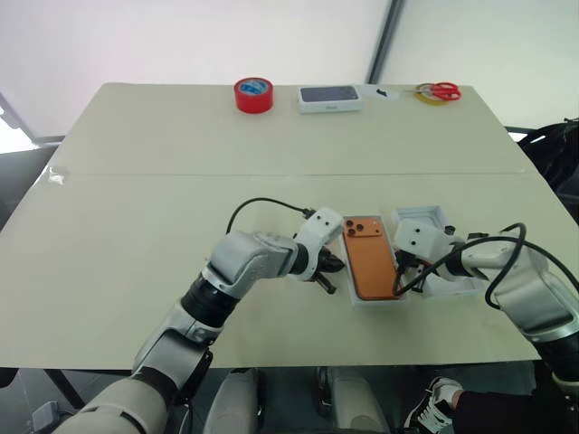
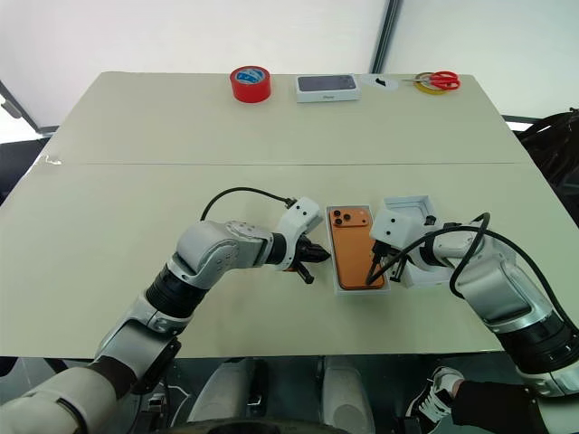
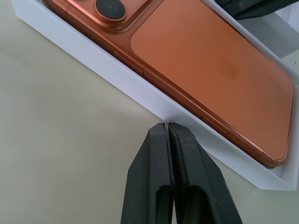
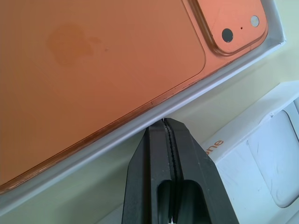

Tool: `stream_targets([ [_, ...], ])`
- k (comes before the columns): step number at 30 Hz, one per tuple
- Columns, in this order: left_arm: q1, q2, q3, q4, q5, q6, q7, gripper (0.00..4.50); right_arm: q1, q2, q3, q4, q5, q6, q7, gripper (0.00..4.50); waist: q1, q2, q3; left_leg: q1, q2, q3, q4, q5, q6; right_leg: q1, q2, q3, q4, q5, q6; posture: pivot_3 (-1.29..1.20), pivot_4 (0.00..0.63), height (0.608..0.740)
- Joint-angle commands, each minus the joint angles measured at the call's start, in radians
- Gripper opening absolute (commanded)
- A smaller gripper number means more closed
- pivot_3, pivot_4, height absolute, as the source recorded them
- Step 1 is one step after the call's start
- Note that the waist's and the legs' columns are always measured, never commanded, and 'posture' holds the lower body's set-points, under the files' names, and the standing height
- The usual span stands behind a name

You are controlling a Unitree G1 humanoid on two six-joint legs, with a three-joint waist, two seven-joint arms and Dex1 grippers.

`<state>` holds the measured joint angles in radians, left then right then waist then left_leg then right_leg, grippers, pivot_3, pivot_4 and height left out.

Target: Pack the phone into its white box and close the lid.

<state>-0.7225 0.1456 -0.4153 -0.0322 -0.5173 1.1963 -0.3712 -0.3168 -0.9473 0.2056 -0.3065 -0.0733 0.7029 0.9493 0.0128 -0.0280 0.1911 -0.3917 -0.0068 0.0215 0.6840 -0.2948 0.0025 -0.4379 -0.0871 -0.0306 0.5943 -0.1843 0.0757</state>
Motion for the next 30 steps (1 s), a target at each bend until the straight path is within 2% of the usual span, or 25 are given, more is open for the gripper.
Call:
stream_targets([
  [1, -0.023, -0.01, 0.04, -0.018, 0.005, -0.01, -0.028, 0.16, 0.008, -0.014, -0.044, -0.06, 0.032, -0.037, 0.015, 0.0, 0.0, 0.0, 0.0, 0.0, 0.0, 0.0, 0.0, 0.0, 0.0, 0.0, 0.0, 0.0, 0.0, 0.0, 0.0, 0.0, 0.15, 0.732],
  [10, 0.072, 0.137, 0.153, -0.206, -0.028, 0.032, -0.087, 0.16, 0.071, -0.123, -0.211, -0.032, 0.13, -0.06, 0.093, 0.0, -0.002, 0.0, 0.0, 0.0, 0.0, 0.0, 0.0, 0.0, 0.0, 0.0, 0.0, 0.0, 0.0, 0.0, 0.0, 0.0, 0.15, 0.732],
  [13, 0.119, 0.211, 0.161, -0.259, 0.003, -0.05, -0.115, 0.1, 0.027, -0.131, -0.245, 0.001, 0.19, 0.03, 0.117, 0.85, 0.0, 0.0, 0.0, 0.0, 0.001, 0.0, 0.0, 0.0, 0.0, 0.0, 0.0, 0.0, 0.001, 0.0, 0.0, 0.0, 0.15, 0.732],
  [18, 0.198, 0.273, 0.172, -0.323, 0.073, -0.352, -0.197, 0.1, -0.094, -0.107, -0.211, 0.068, 0.243, 0.295, 0.076, 3.35, 0.0, 0.001, 0.0, 0.0, 0.001, 0.0, 0.0, 0.0, 0.0, 0.0, -0.001, 0.0, 0.0, 0.0, -0.001, 0.0, 0.15, 0.732],
  [21, 0.222, 0.305, 0.147, -0.336, 0.112, -0.463, -0.256, 0.1, -0.153, -0.107, -0.184, 0.106, 0.284, 0.373, 0.093, 3.35, 0.004, 0.001, 0.0, 0.0, 0.001, 0.0, 0.0, 0.0, 0.0, -0.001, -0.001, 0.0, 0.0, 0.0, -0.002, 0.0, 0.15, 0.732],
  [25, 0.248, 0.354, 0.079, -0.349, 0.185, -0.6, -0.343, 0.1, -0.28, -0.024, -0.145, 0.171, 0.334, 0.615, 0.027, 3.35, -0.002, 0.001, 0.0, 0.0, 0.0, 0.002, 0.0, 0.0, 0.0, -0.001, -0.001, 0.001, 0.0, 0.001, -0.002, 0.0, 0.15, 0.732],
  [30, 0.273, 0.36, 0.06, -0.366, 0.215, -0.68, -0.39, 0.1, -0.303, 0.013, -0.084, 0.14, 0.342, 0.722, -0.06, 3.35, 0.003, 0.001, 0.0, -0.001, 0.001, 0.001, 0.0, 0.0, 0.0, -0.002, 0.0, 0.0, 0.0, 0.001, -0.002, 0.0, 0.15, 0.732],
])
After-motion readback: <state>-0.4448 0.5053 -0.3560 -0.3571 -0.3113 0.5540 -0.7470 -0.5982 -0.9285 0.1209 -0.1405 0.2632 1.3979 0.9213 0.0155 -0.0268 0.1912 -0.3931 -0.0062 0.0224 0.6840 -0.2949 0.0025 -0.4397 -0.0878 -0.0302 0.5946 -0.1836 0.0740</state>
